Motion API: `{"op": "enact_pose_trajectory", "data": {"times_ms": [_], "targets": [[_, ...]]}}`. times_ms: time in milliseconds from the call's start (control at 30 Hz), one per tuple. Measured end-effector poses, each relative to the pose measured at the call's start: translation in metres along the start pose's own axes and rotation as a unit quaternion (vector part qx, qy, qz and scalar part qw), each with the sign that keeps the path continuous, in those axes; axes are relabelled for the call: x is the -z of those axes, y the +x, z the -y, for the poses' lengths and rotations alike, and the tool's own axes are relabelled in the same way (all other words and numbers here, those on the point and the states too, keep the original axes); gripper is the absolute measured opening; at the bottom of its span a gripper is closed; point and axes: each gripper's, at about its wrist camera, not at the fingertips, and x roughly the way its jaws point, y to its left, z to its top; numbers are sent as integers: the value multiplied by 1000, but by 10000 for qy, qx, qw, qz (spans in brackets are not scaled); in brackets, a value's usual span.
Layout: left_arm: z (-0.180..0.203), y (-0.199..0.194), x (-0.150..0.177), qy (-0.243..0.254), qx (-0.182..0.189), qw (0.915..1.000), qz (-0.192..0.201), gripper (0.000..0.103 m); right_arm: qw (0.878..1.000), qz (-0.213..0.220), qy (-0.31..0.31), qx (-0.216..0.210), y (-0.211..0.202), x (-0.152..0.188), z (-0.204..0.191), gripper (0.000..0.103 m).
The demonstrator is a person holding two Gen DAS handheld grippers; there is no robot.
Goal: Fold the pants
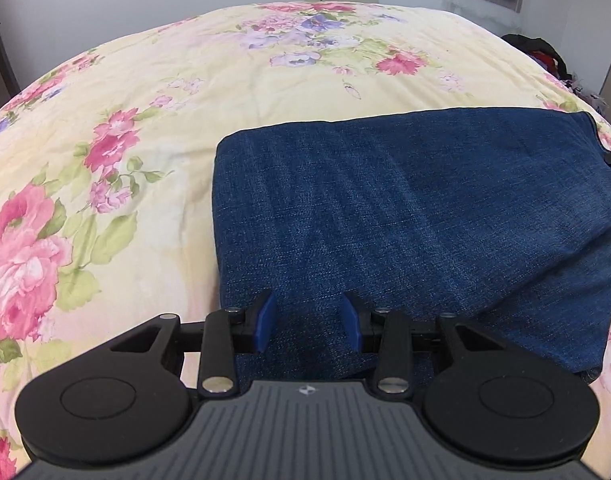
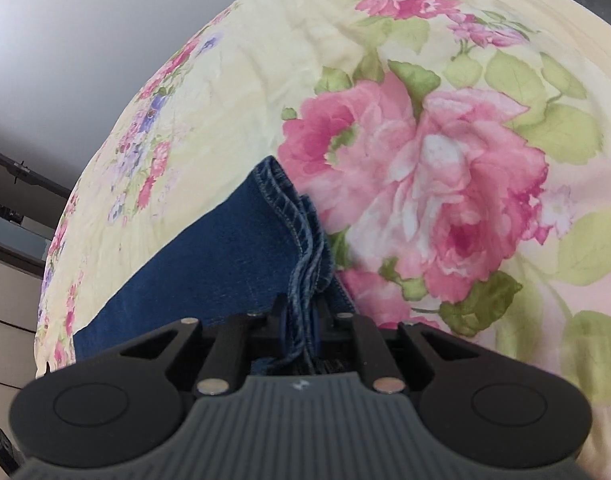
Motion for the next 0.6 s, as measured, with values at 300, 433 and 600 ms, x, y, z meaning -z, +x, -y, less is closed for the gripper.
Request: {"op": "enact_pose_trajectory", "data": {"times_ms": [300,433,600], "targets": [[-18,-38,10,-455,-243,9978,419,45,9953,945,-208,-6,-70,23,-6,24],[-22,-43,12,-662,-266,9964,468,45,9881,1191,-810,-540,-92,56,-31,21],[-23,-48,19,-619,-320,9965,457,45,9912,863,-987,192,-52,78,-27,0]]}}
